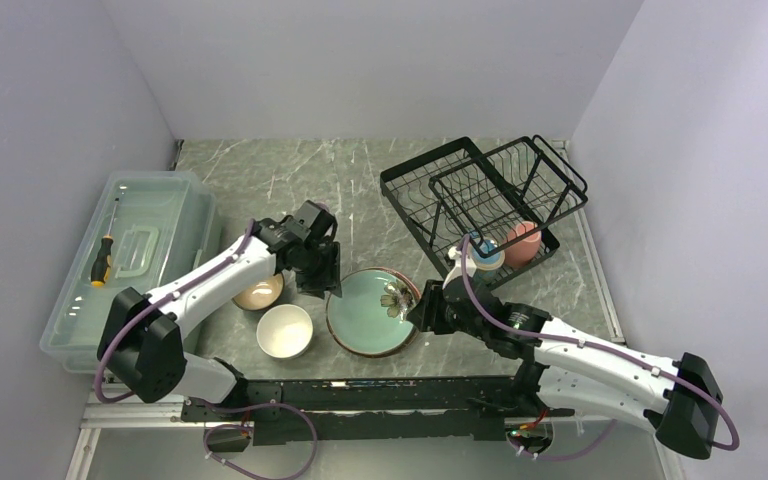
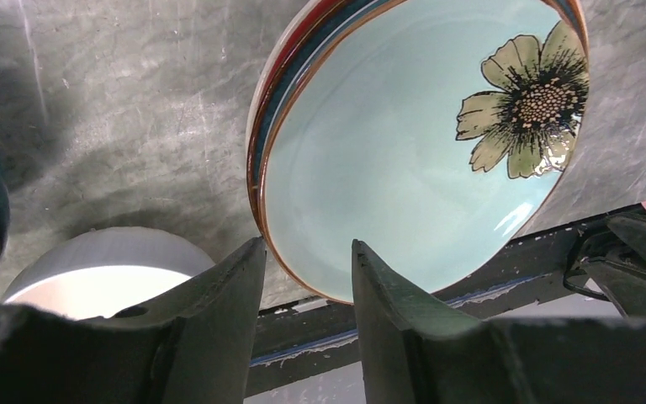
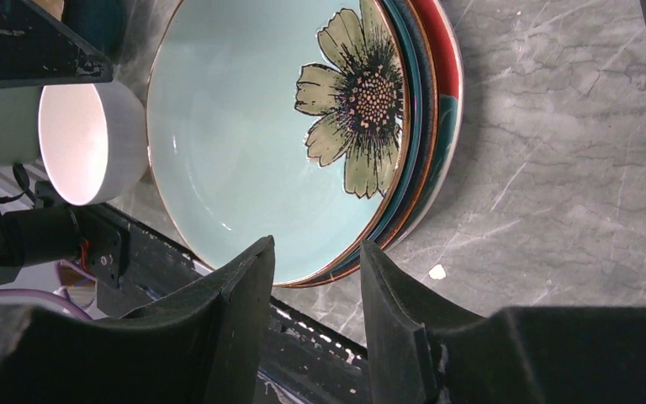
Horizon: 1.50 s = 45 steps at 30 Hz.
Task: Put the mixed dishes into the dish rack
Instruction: Pick up the plate at the center of the board.
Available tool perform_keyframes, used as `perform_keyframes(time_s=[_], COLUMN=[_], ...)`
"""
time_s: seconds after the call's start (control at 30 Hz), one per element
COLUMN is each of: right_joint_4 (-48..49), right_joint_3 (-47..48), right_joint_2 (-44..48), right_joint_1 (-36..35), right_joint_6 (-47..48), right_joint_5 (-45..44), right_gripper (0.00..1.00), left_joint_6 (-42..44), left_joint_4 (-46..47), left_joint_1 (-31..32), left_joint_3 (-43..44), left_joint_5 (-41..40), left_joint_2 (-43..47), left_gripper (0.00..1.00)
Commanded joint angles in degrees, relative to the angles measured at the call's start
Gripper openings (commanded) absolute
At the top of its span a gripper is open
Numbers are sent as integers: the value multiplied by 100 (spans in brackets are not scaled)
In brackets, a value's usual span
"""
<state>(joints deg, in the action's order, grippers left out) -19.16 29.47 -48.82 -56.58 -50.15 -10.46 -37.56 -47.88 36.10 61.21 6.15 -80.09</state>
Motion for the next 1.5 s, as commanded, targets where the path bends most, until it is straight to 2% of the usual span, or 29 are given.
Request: perform_keyframes(time_s=[0.0,0.17,0.33,1.03,1.47], right_joint_4=[258,323,370,404,501], right_joint_3=[7,6,22,119,24], right_joint_2=[-51,-144,-204,-393,-463], right_joint_1=[-27,-25,-24,-25,-21], right_joint_6=[-48,-31,-13,67,15], right_joint_5=[-98,-45,7,26,5], right_gripper=[45,45,46,46,46], left_joint_6=[-59,-33,-36,-21,-18], left_joint_4=[36,8,187,451,413], left_joint_1=[24,26,23,37,69], left_joint_3=[-75,-156,-343,-540,-473], left_joint_5=[-158,-406,-281,-55,-37], left_joint_2=[12,-82,-226,-434,-384], left_gripper=[47,47,44,26,5])
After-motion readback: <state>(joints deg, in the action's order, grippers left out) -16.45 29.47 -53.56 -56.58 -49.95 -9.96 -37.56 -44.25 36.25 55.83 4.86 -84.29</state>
